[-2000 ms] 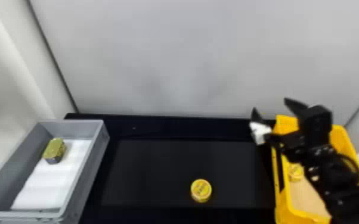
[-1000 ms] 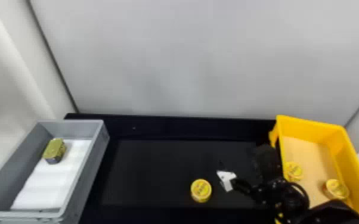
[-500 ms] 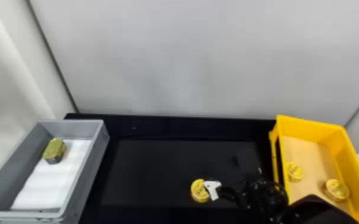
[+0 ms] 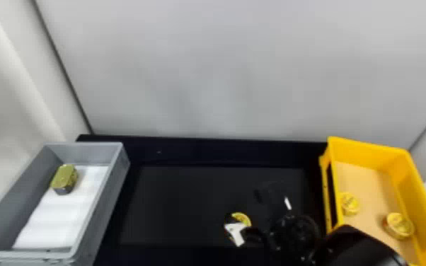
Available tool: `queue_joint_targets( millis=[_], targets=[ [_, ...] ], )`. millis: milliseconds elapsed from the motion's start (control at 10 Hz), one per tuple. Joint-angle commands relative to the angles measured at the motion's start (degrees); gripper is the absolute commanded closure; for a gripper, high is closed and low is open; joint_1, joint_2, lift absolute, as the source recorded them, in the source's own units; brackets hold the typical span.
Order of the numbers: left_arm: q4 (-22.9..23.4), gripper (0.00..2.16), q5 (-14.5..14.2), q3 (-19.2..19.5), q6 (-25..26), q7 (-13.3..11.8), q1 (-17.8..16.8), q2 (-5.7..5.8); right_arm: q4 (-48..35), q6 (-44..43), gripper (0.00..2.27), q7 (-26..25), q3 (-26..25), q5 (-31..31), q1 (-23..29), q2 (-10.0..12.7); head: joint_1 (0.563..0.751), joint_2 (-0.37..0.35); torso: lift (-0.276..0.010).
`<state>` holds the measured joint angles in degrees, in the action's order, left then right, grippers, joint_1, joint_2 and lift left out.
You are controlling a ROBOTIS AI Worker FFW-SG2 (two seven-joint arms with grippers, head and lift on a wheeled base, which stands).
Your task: Pick up the round yellow can and place it in the yellow rectangular box
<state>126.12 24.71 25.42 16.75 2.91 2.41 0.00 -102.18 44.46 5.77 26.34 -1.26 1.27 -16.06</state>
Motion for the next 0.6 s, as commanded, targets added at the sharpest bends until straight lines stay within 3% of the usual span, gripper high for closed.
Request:
queue_joint_targets(
  millis=[0,500],
  targets=[
    [-0.26,0.09,0.25,0.00,-0.04,-0.18,-0.21,-0.15,0.50,-0.32,0.23,2.76,2.85,1.09,-1.88,-0.02,0.694,0.014,-0.056],
    [-0.35,0.09,0.86,0.70,-0.13,-0.97,-0.73,-0.15,-2.76,2.23,0.23,8.82,2.85,7.60,-1.79,-2.04,0.694,0.014,-0.056]
  ],
)
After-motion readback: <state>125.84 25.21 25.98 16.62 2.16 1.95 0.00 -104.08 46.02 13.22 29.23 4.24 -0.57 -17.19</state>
